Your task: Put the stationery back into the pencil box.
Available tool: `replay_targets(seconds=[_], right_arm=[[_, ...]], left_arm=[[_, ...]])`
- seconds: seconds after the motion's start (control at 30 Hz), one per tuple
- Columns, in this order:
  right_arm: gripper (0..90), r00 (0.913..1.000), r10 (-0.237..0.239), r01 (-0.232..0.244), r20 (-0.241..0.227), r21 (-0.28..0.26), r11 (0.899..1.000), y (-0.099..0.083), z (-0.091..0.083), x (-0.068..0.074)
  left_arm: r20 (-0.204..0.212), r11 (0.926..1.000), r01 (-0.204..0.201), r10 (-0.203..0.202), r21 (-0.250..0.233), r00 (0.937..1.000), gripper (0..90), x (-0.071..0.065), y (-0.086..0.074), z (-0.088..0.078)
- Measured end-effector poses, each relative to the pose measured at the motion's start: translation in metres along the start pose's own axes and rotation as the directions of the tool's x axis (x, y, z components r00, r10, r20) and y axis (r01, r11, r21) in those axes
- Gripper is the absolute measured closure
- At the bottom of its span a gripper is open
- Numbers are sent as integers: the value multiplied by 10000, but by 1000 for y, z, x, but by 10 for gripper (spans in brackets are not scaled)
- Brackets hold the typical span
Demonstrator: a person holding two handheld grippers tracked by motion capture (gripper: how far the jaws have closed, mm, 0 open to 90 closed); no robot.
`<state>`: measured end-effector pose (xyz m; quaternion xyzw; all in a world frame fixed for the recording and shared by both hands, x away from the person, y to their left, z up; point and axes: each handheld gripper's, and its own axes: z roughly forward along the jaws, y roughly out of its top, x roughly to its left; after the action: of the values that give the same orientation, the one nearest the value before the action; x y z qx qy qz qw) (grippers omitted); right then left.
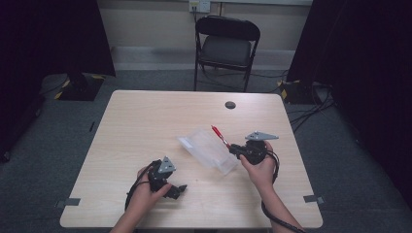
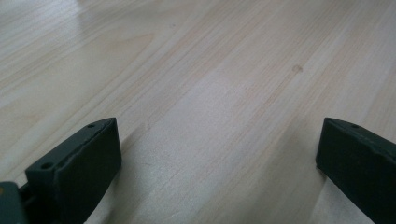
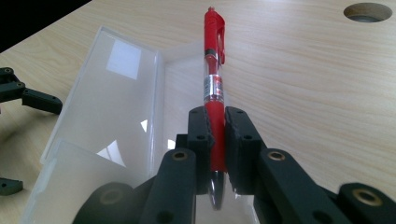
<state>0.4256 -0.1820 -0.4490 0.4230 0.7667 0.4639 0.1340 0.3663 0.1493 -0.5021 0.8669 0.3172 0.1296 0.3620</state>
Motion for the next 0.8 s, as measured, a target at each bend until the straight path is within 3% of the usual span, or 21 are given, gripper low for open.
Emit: replay_targets(seconds=[0.8], right_arm=[[814,9996,-91,94,-273,113,9999,4,21,8]], left_arm=[[-5,10000,1,-1,-7,10000,0,0,0,0]])
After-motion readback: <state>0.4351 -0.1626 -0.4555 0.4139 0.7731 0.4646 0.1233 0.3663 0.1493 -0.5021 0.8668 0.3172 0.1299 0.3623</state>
